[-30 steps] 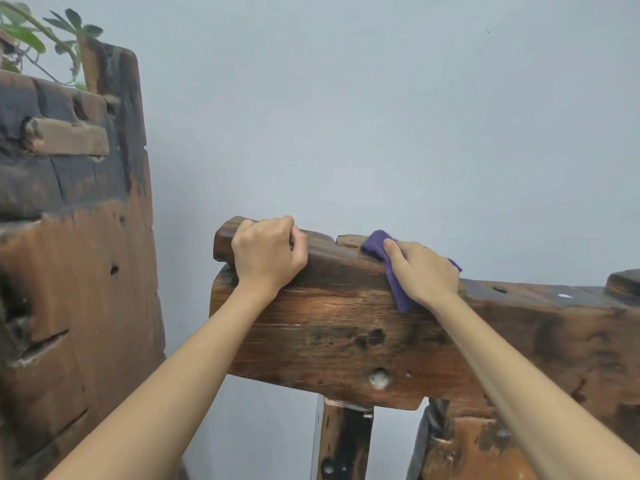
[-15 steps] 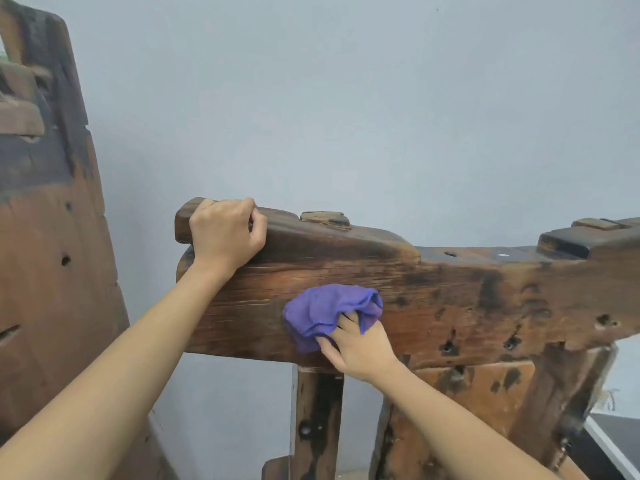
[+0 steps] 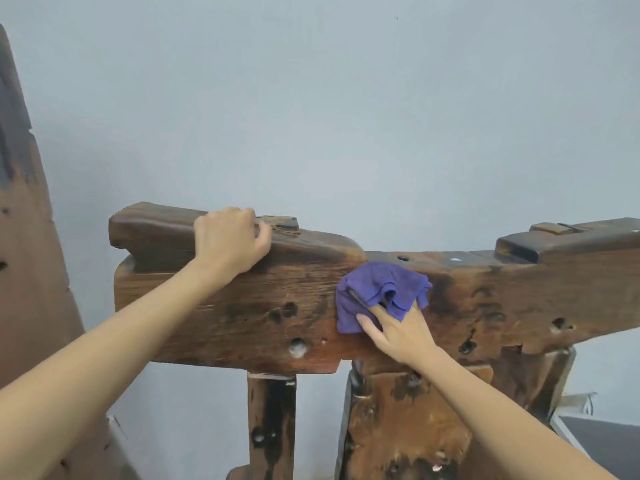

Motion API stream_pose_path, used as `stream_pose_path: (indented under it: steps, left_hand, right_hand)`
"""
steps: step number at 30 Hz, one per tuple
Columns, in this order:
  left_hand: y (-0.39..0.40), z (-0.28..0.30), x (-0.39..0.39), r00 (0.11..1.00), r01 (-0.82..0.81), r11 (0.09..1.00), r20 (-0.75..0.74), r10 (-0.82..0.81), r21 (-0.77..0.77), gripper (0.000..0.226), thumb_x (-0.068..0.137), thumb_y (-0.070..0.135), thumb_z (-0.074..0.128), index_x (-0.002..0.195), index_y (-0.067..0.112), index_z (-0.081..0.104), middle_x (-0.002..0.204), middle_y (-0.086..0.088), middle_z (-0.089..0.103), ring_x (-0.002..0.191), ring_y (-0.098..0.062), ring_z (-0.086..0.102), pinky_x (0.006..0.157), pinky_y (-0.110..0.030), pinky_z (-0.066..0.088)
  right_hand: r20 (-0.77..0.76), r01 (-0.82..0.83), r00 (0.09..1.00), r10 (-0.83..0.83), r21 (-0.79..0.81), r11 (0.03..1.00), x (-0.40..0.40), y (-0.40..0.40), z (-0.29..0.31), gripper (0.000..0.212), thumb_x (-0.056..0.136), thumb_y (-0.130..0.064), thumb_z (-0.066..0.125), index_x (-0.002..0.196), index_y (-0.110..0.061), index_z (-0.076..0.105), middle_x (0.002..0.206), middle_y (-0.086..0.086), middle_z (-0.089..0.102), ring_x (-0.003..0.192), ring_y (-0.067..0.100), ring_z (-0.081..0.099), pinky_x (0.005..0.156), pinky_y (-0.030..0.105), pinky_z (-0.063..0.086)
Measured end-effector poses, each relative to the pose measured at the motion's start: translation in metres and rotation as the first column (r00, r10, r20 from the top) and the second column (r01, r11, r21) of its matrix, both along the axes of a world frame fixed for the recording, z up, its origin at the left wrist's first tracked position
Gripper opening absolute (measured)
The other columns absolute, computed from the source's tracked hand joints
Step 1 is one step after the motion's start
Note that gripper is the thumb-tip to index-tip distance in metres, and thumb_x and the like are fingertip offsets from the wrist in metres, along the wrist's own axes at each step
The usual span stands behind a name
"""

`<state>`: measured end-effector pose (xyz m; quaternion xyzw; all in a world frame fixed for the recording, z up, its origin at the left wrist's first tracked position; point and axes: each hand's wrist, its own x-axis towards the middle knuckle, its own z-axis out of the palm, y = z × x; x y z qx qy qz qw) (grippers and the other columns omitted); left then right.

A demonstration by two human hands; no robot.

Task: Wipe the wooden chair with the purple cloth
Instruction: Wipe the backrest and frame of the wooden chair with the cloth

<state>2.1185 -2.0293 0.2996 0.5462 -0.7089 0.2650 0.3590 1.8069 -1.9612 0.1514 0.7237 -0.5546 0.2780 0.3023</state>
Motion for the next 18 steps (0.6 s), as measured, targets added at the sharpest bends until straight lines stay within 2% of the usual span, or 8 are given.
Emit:
stream_pose_path:
  steps: [4, 8, 10, 12, 14, 18]
  left_hand:
    - [0.014, -0.011, -0.099, 0.966, 0.220, 0.970, 0.117, -0.231, 0.099, 0.034, 0.088, 0.040, 0.043, 0.073, 0.015, 0.061, 0.082, -0.014, 0.070, 0.081, -0.038, 0.066, 0.060, -0.034, 0.031]
    - [-0.006, -0.003, -0.132, 0.938, 0.299, 0.922, 0.100, -0.331, 0.245, 0.041, 0.097, 0.043, 0.034, 0.079, 0.016, 0.060, 0.092, -0.013, 0.070, 0.091, -0.036, 0.063, 0.064, -0.036, 0.035]
    - [-0.018, -0.003, -0.128, 0.946, 0.232, 0.920, 0.148, -0.289, 0.314, 0.046, 0.103, 0.043, 0.025, 0.086, 0.016, 0.058, 0.105, -0.013, 0.069, 0.104, -0.035, 0.062, 0.074, -0.039, 0.044]
    - [-0.022, -0.010, -0.127, 0.953, 0.130, 0.954, 0.230, -0.196, 0.272, 0.060, 0.103, 0.051, 0.016, 0.098, 0.018, 0.065, 0.115, -0.007, 0.070, 0.116, -0.029, 0.060, 0.083, -0.040, 0.047]
    - [-0.023, -0.014, -0.131, 0.958, 0.030, 0.951, 0.263, -0.115, 0.309, 0.073, 0.098, 0.059, 0.006, 0.106, 0.022, 0.068, 0.120, -0.004, 0.070, 0.118, -0.028, 0.060, 0.084, -0.040, 0.047]
    - [-0.035, 0.004, -0.160, 0.952, -0.207, 0.871, 0.296, 0.075, 0.446, 0.091, 0.091, 0.074, 0.004, 0.106, 0.014, 0.071, 0.120, -0.017, 0.067, 0.116, -0.035, 0.058, 0.087, -0.043, 0.045]
  right_hand:
    - [-0.019, -0.124, 0.992, 0.123, -0.085, 0.989, 0.061, -0.023, 0.019, 0.038, 0.096, -0.049, 0.053, 0.127, -0.030, 0.064, 0.113, 0.008, 0.071, 0.095, 0.035, 0.065, 0.067, 0.036, 0.052]
    - [-0.081, -0.190, 0.980, 0.181, -0.113, 0.975, 0.048, -0.033, 0.007, 0.029, 0.093, -0.050, 0.058, 0.106, -0.029, 0.073, 0.098, 0.003, 0.073, 0.085, 0.030, 0.066, 0.061, 0.032, 0.048]
    - [-0.125, -0.226, 0.969, 0.212, -0.110, 0.968, 0.016, -0.035, 0.001, 0.031, 0.090, -0.052, 0.061, 0.102, -0.029, 0.076, 0.094, 0.002, 0.074, 0.080, 0.030, 0.066, 0.056, 0.030, 0.045]
    - [-0.154, -0.258, 0.959, 0.237, -0.136, 0.956, -0.023, -0.034, -0.005, 0.034, 0.088, -0.054, 0.060, 0.099, -0.028, 0.078, 0.088, 0.000, 0.074, 0.075, 0.028, 0.066, 0.052, 0.026, 0.043]
    - [-0.148, -0.265, 0.958, 0.244, -0.143, 0.954, -0.067, -0.029, -0.013, 0.037, 0.087, -0.054, 0.055, 0.095, -0.027, 0.079, 0.081, 0.000, 0.073, 0.067, 0.028, 0.067, 0.049, 0.024, 0.044]
    - [-0.078, -0.161, 0.985, 0.151, -0.140, 0.977, -0.165, -0.019, -0.023, 0.038, 0.084, -0.055, 0.055, 0.077, -0.026, 0.079, 0.065, -0.003, 0.071, 0.059, 0.026, 0.068, 0.048, 0.022, 0.043]
